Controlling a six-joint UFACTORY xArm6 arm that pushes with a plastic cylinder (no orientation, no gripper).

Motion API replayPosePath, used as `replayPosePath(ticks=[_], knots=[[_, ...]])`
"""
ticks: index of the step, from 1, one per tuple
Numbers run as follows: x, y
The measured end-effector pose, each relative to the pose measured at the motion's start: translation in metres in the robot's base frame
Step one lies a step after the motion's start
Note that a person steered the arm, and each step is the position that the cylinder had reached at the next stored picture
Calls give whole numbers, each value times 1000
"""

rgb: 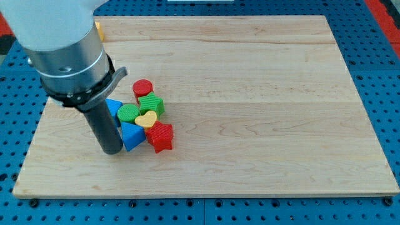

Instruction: Push a group of blocks downwards

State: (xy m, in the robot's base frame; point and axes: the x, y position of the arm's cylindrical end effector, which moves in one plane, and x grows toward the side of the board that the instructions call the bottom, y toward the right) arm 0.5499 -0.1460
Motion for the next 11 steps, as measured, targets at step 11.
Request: replayPosePath(ticks=[11], knots=[[-4,141]])
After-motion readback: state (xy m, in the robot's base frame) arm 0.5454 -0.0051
